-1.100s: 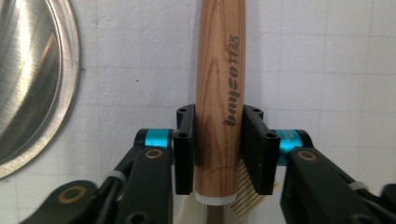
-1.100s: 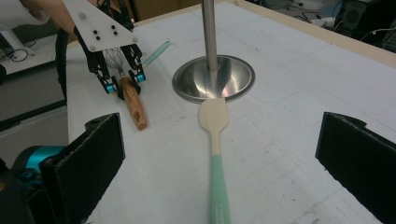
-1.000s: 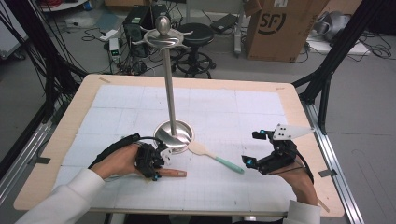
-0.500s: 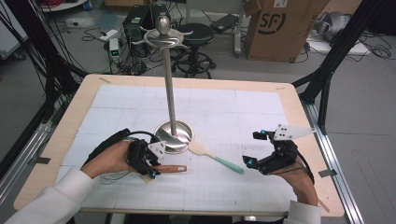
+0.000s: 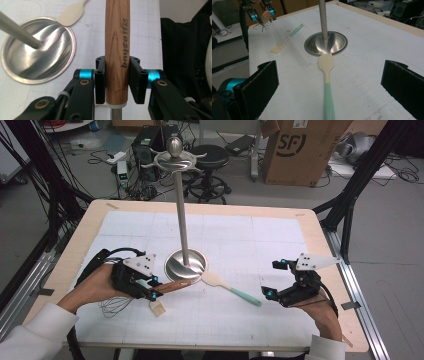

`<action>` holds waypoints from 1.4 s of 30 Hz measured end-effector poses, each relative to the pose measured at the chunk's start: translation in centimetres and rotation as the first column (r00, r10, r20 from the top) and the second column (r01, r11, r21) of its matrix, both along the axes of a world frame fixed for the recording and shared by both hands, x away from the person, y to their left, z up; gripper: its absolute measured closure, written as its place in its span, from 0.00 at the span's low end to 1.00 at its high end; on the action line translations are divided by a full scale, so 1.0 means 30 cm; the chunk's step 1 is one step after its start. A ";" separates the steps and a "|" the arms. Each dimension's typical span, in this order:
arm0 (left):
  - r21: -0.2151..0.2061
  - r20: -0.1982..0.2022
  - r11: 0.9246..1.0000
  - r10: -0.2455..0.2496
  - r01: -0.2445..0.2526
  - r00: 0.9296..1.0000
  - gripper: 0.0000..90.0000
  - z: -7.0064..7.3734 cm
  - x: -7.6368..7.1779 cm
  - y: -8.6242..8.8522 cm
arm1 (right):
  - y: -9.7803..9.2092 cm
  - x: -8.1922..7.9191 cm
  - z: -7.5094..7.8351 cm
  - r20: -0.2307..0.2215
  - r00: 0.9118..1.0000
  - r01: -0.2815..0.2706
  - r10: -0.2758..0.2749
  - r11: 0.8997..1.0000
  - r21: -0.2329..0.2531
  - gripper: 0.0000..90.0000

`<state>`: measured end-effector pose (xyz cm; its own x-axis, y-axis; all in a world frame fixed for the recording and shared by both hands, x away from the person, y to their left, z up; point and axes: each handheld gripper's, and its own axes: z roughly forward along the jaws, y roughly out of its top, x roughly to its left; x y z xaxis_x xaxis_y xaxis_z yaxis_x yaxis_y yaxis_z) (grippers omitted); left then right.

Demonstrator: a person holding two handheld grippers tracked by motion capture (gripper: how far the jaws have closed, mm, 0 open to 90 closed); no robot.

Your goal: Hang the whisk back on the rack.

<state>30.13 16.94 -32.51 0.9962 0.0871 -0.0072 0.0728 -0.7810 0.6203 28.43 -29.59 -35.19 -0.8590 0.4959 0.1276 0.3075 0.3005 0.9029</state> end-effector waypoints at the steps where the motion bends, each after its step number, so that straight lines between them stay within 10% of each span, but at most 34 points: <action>1: -0.004 0.011 1.000 0.008 -0.008 1.000 0.78 0.007 -0.001 0.009 | -0.002 -0.001 0.000 -0.001 1.000 0.003 -0.003 1.000 0.002 0.00; 20: -0.219 0.098 0.970 0.131 -0.107 0.987 0.78 0.217 -0.008 0.201 | -0.021 -0.005 -0.002 -0.007 1.000 0.018 -0.018 1.000 0.003 0.00; 30: -0.330 0.104 0.931 0.202 -0.157 0.974 0.78 0.338 0.013 0.276 | -0.017 0.002 -0.006 -0.002 1.000 0.015 -0.015 1.000 -0.002 0.00; 42: -0.384 0.114 0.904 0.248 -0.187 0.962 0.78 0.468 0.069 0.311 | -0.009 0.002 -0.006 -0.012 1.000 0.009 -0.009 1.000 -0.007 0.00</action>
<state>32.21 26.27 -18.48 0.9436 0.3229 0.0734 0.0932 -0.4718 0.8768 28.50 -29.87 -35.37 -0.8529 0.5045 0.1343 0.3208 0.3035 0.8972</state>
